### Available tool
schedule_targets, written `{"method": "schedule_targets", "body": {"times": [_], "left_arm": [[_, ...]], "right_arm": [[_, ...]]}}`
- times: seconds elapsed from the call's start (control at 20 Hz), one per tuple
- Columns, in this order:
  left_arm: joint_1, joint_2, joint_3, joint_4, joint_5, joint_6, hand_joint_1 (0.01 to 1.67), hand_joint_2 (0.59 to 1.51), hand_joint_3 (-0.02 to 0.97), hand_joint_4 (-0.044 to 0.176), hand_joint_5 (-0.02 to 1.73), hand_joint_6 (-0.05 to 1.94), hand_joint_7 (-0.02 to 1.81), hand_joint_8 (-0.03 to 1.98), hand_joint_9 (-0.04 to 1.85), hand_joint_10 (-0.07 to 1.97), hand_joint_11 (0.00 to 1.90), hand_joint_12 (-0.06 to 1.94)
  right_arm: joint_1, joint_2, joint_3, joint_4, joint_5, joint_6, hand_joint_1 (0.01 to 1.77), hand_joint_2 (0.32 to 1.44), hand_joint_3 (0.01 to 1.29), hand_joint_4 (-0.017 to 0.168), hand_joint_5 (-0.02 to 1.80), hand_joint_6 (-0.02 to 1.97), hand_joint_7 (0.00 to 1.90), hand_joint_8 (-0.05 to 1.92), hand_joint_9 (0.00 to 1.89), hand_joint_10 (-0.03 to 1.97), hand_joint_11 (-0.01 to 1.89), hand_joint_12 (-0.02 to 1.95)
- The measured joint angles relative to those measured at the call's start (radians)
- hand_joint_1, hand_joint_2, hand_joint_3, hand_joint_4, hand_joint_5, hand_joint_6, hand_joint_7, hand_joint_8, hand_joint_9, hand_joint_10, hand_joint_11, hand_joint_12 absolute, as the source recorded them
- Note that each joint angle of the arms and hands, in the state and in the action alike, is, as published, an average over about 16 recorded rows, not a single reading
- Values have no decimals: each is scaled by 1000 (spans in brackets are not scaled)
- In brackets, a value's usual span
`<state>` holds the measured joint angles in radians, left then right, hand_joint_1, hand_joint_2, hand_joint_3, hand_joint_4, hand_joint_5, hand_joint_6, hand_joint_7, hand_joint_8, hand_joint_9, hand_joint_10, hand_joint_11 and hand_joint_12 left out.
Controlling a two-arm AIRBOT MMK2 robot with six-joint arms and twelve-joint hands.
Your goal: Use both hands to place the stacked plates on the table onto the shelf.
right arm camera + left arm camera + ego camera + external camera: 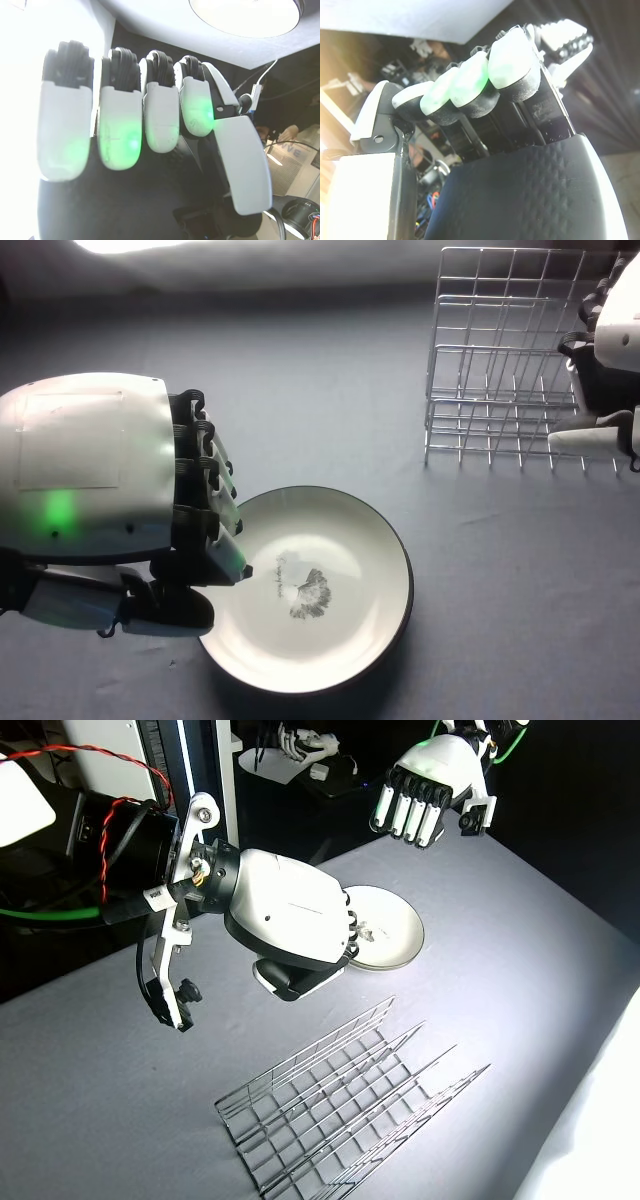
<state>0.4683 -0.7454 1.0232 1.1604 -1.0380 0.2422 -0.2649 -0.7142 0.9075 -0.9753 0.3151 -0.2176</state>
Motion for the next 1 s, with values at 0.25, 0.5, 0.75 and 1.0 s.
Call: {"method": "schedule_targets", "body": {"times": [0.25,0.5,0.75,1.0], "left_arm": [[0,0,3,7,-2,-10,214,977,184,36,399,509,414,611,439,602,425,634],[-2,-2,11,15,-11,-26,105,935,197,11,200,242,205,299,223,291,211,308],[-21,-15,37,56,-48,-78,23,923,164,1,11,-4,16,-7,15,3,13,-7],[-56,-31,76,154,-88,-160,23,936,139,-2,17,-12,21,-16,20,9,12,-13]], "right_arm": [[0,0,1,-1,-4,0,230,1252,41,23,670,685,743,663,789,672,804,649],[0,-3,1,-2,-10,0,183,1228,36,9,373,363,414,342,441,347,455,329],[0,-7,2,-2,-16,-1,133,1227,15,3,47,29,44,12,45,14,53,40],[0,-11,3,-2,-18,-1,102,1206,15,2,27,23,20,11,17,8,15,49]]}}
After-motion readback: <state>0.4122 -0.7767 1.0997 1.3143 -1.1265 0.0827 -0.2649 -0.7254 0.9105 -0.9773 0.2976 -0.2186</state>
